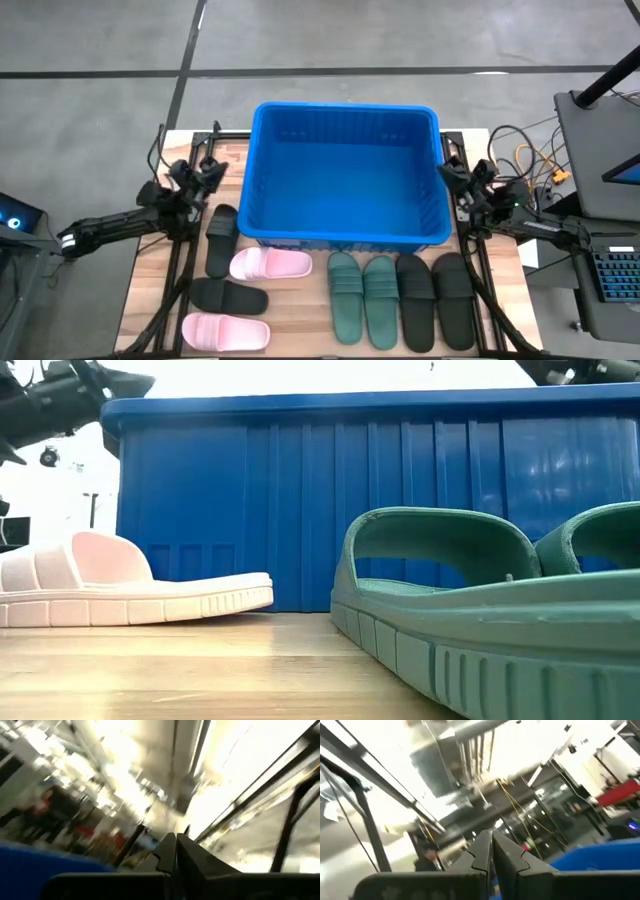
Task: Pick and place slides into bin
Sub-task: Put the black slide into the blue container
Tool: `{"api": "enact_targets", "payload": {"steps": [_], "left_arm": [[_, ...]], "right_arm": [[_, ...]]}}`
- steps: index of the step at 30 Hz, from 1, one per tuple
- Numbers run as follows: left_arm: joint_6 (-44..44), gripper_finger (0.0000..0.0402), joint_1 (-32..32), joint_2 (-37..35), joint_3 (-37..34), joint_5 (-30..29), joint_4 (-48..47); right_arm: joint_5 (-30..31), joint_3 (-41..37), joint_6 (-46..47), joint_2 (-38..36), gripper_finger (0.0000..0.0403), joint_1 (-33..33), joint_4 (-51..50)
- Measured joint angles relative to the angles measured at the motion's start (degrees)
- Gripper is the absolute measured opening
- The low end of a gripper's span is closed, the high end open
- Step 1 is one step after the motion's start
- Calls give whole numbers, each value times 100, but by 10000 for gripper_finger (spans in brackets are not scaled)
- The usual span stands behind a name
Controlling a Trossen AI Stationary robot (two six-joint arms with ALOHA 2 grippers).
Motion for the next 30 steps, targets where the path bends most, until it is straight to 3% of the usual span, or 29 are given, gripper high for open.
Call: {"api": "enact_targets", "payload": {"steps": [4,8,13,17,20,25,30], "left_arm": [[-61,0,0,134,11,5,945],[17,13,-2,361,263,62,930],[203,90,-5,975,674,125,820],[89,160,-4,1348,1069,485,834],[-187,189,-5,1523,1360,724,899],[59,200,-4,1761,1665,863,1235],[54,201,-4,1929,1648,864,1550]], "right_arm": [[-70,379,107,235,9,2,-114],[-398,1078,105,748,20,3,-922],[-866,2144,-128,1675,75,4,-1795],[-1070,3050,-621,2300,123,4,-2414],[-1406,3669,-753,2727,142,2,-2704],[-2392,4505,-774,3402,153,4,-2711],[-2625,5221,-1195,3908,147,4,-3214]]}}
